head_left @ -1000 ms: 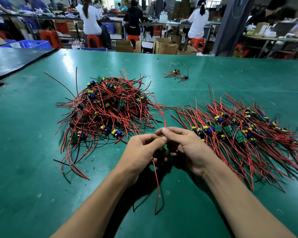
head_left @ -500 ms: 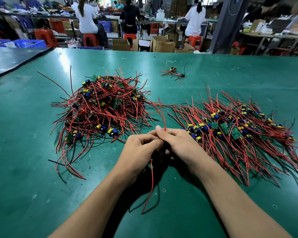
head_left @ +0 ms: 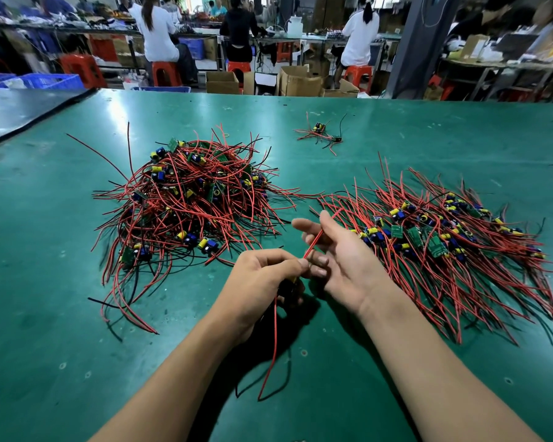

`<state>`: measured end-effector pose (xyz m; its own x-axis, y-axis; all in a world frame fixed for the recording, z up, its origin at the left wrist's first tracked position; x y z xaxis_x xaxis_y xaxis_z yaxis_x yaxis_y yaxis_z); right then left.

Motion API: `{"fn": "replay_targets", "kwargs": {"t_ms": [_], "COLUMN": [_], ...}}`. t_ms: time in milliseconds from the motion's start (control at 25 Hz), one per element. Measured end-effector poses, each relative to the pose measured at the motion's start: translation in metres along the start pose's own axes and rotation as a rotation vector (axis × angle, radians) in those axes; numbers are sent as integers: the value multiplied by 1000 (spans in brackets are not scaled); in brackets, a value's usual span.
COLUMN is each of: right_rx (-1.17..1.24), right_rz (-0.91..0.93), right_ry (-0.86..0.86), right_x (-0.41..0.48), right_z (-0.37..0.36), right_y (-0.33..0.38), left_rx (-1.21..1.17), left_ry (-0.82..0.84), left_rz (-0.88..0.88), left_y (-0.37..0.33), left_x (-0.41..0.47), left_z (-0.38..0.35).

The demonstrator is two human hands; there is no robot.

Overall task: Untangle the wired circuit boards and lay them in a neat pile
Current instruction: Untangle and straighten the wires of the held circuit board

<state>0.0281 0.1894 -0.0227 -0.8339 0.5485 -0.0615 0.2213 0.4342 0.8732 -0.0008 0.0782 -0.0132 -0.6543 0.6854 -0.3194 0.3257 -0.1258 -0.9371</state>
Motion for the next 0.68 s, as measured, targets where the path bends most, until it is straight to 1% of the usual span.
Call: {"fn": "replay_targets", "kwargs": {"t_ms": [120, 240, 280, 320, 400, 440, 480, 560, 680], "right_rx": [164, 203, 166, 73, -211, -309, -340, -287, -278], "right_rz": [-99, -121, -104, -64, 32, 54, 49, 15, 38], "right_ry": [64, 143, 160, 168, 186, 208, 242, 292, 214], "right_x": [-4, -7, -7, -6, -6, -8, -12, -21, -23], "right_z": [-6, -11, -10, -8, -4, -5, -10, -20, -21], "right_y": [3, 5, 6, 7, 9, 7, 3, -6, -6], "left_rx": [4, -2, -5, -8, -13, -17, -18, -27, -7], "left_ry": [-12, -24, -39, -59, -90, -96, -99, -102, -103], "left_rz": [0, 2, 1, -3, -18, -27, -38, -61, -83], "left_y": [0, 2, 2, 2, 2, 2, 2, 3, 3], "left_x": [1, 2, 2, 2, 2, 3, 3, 4, 5], "left_z": [0, 2, 4, 6, 10, 11, 11, 10, 10]}}
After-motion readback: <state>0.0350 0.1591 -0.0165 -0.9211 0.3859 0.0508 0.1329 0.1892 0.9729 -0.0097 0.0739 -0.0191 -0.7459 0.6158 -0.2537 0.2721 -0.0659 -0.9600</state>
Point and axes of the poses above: each hand's wrist, its own x-axis towards the middle knuckle, its own z-axis out of the back of the hand, y = z × x, the point moved 8 cm from there along x, towards the middle knuckle, and after that the axes turned 14 degrees about z, right-handed, at the moved point
